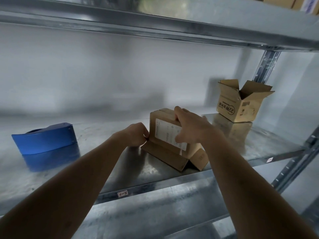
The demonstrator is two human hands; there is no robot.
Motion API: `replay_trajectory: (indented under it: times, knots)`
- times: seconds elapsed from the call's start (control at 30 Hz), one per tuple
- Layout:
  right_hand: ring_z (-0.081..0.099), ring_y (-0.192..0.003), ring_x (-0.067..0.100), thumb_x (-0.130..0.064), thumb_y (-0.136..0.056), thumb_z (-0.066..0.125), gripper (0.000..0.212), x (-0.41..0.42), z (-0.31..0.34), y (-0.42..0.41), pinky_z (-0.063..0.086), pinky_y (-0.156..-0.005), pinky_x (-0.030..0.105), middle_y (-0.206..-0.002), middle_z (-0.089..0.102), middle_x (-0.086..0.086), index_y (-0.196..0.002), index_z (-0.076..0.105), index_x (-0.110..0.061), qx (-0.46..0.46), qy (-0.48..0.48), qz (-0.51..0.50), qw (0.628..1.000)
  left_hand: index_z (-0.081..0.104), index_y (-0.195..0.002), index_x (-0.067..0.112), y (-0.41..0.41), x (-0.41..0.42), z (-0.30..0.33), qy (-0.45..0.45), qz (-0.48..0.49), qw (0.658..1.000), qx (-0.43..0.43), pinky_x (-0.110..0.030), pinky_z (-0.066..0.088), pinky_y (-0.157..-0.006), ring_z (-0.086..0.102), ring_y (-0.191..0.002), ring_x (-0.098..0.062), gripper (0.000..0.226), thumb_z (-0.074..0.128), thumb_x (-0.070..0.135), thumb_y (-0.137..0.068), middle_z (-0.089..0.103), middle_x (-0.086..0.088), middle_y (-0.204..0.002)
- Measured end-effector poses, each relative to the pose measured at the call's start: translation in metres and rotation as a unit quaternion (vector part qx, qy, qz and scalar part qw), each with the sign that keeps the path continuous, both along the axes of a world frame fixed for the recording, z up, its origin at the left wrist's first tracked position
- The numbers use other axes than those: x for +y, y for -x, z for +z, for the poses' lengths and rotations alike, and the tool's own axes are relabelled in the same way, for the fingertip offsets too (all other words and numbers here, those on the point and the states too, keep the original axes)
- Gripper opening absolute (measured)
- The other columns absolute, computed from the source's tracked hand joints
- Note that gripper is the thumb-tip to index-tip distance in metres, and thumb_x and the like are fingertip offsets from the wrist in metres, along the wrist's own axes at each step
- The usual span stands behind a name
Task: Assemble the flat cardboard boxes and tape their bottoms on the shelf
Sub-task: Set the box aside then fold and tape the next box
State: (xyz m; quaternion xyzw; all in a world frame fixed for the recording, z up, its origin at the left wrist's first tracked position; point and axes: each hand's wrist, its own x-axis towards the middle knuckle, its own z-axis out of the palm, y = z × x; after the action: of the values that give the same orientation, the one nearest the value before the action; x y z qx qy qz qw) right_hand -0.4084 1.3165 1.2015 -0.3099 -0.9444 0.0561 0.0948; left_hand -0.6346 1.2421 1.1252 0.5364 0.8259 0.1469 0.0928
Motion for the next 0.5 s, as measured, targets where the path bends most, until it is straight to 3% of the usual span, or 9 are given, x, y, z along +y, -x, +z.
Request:
replay_trajectory:
  times: [0.07,0.13,0.2,0.27,0.37,0.43,0.5]
  knots:
    - [0.055,-0.092,0.018,-0.025,-0.072,0.087,0.062,0.004,-0.003,-0.003,0.034,-0.110,0.053,-0.100,0.051,-0.010,-0.104,0.035,-0.030,0.006,0.010,0.012,1.000,0.083,-0.097,0.019,0.004,-0.001,0.002,0.005,0.014,0.999,0.029,-0.028,0.055,-0.079,0.068,-0.093,-0.020,0.028,0.061,0.006,-0.086,0.075,0.004,-0.096]
    - [0.053,-0.094,0.017,-0.025,-0.071,0.087,0.061,0.009,-0.008,-0.007,0.040,-0.104,0.046,-0.103,0.054,-0.010,-0.104,0.036,-0.030,0.022,0.024,0.025,0.999,0.081,-0.096,0.011,0.003,-0.001,0.009,-0.075,0.052,0.995,0.027,-0.033,0.058,-0.084,0.070,-0.096,-0.024,0.027,0.057,0.004,-0.086,0.077,-0.004,-0.098]
    - [0.049,-0.094,0.013,-0.024,-0.072,0.086,0.060,0.011,-0.015,-0.007,0.039,-0.103,0.042,-0.103,0.054,-0.012,-0.105,0.036,-0.030,0.037,0.020,0.038,0.998,0.077,-0.110,0.007,-0.002,0.000,0.021,-0.239,0.093,0.966,-0.023,-0.035,0.052,-0.095,0.066,-0.112,-0.028,0.030,0.050,0.006,-0.096,0.074,-0.009,-0.117]
    - [0.049,-0.098,0.012,-0.027,-0.071,0.084,0.062,0.012,-0.022,-0.005,0.037,-0.108,0.042,-0.101,0.052,-0.017,-0.102,0.031,-0.036,0.047,0.000,0.044,0.998,0.066,-0.135,0.016,-0.014,0.000,0.035,-0.330,0.052,0.940,-0.073,-0.034,0.041,-0.109,0.054,-0.135,-0.022,0.036,0.044,0.022,-0.108,0.061,-0.004,-0.144]
    - [0.050,-0.107,0.014,-0.034,-0.071,0.079,0.064,0.013,-0.031,-0.005,0.032,-0.115,0.050,-0.103,0.047,-0.021,-0.106,0.027,-0.045,0.061,-0.007,0.040,0.997,0.053,-0.150,0.028,-0.031,0.008,0.044,-0.227,-0.095,0.965,-0.093,-0.032,0.036,-0.116,0.037,-0.147,-0.014,0.043,0.041,0.040,-0.111,0.037,0.009,-0.164]
    - [0.053,-0.118,0.019,-0.043,-0.076,0.076,0.061,0.013,-0.036,-0.006,0.020,-0.122,0.058,-0.110,0.048,-0.019,-0.117,0.032,-0.041,0.076,-0.012,0.030,0.997,0.055,-0.149,0.025,-0.035,0.014,0.040,-0.170,-0.112,0.975,-0.088,-0.029,0.048,-0.107,0.049,-0.138,-0.018,0.044,0.042,0.041,-0.110,0.042,0.006,-0.161]
    - [0.052,-0.126,0.020,-0.051,-0.085,0.072,0.051,0.013,-0.039,-0.006,0.011,-0.123,0.061,-0.120,0.054,-0.015,-0.121,0.038,-0.038,0.096,-0.033,0.013,0.995,0.060,-0.145,0.024,-0.034,0.016,0.038,-0.191,-0.109,0.973,-0.076,-0.028,0.052,-0.102,0.055,-0.129,-0.017,0.042,0.043,0.039,-0.110,0.051,0.004,-0.154]
